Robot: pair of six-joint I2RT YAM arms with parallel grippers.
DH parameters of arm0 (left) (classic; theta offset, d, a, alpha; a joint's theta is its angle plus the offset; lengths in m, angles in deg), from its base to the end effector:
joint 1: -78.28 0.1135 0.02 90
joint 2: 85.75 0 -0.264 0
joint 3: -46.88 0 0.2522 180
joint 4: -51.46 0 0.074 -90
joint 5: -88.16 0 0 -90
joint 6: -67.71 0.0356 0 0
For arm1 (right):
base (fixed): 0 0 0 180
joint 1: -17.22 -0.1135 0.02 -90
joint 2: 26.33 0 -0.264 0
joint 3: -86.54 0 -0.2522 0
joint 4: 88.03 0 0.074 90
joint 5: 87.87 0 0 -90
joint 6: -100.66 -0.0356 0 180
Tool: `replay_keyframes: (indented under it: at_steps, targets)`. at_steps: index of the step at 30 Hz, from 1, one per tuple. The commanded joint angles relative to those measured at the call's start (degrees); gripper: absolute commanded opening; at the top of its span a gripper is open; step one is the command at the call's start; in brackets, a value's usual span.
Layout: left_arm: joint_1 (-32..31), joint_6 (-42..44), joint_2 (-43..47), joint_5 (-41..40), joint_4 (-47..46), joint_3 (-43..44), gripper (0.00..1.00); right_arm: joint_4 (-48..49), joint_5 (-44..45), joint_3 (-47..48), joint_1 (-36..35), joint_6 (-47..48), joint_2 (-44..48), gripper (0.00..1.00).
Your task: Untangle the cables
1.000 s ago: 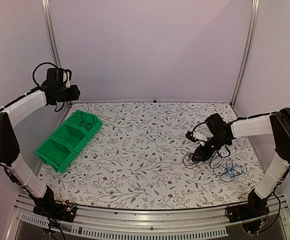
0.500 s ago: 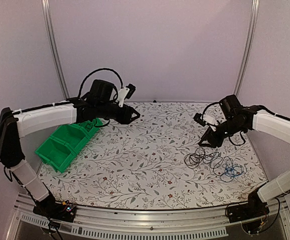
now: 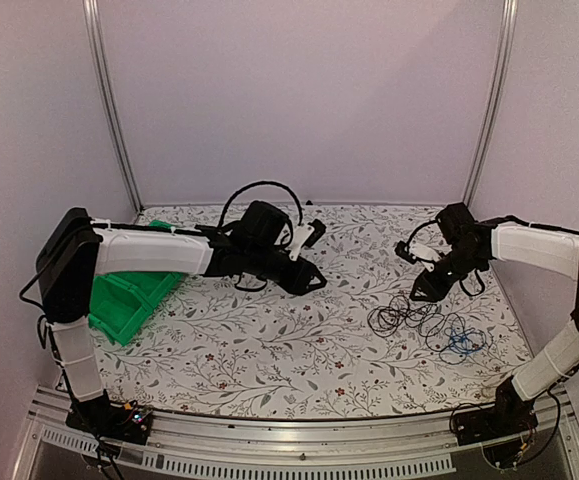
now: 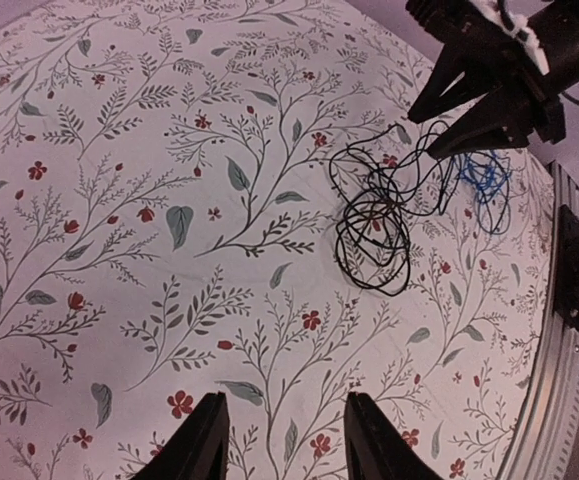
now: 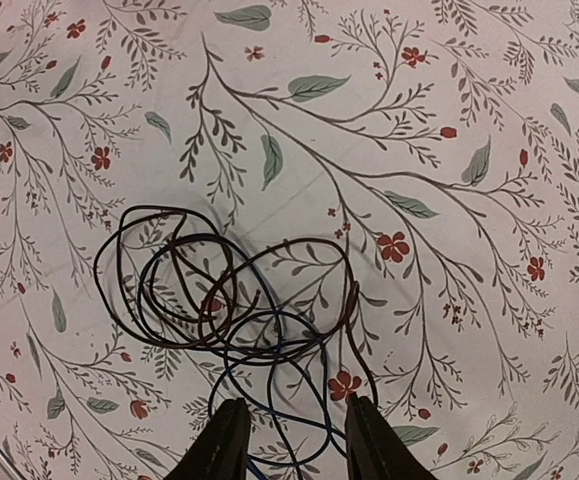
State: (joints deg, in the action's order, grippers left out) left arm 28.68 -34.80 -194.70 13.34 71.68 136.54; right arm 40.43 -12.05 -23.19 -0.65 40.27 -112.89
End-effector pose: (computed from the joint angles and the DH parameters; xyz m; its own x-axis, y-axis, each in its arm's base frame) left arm 0.2699 -0.3315 0.2109 -0.5901 0.3708 -0.7171 0.7560 0.5654 -0.3298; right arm 0.2707 0.0964 0.2058 -0.5758 -0.6890 -0.4402 -0.7706 0.6372 0.0108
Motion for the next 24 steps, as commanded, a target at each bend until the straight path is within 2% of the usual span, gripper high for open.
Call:
replay_keyframes:
  at_steps: [1,6,13,17,21,24]
  targets:
    - [-1.21,-2.22,-0.46,1.74,-3.86,2.33,0.39,2.41,3.26,-1.58,1.42,-0.93,-3.26,0.37]
    - [-1.35,-5.33,-0.6,2.65,-7.87,2.56,0.39,3.66,2.69,-1.69,2.48,-2.5,-5.81,0.37]
    - [-1.62,-5.38,-0.54,2.36,-7.83,2.59,0.38,4.49,2.79,-0.9,2.71,-2.48,-6.9,0.35]
    - [-1.77,-5.17,0.07,2.48,-7.18,2.4,0.38,1.28,1.73,2.2,2.71,-1.67,-5.69,0.34]
    - [-1.7,-5.01,0.7,2.47,-6.85,1.64,0.38,0.33,2.49,3.18,2.72,1.51,-1.8,0.37]
    - [-1.7,-5.94,0.54,2.85,-6.63,1.67,0.39,0.83,4.53,2.82,2.66,3.58,-2.76,0.4]
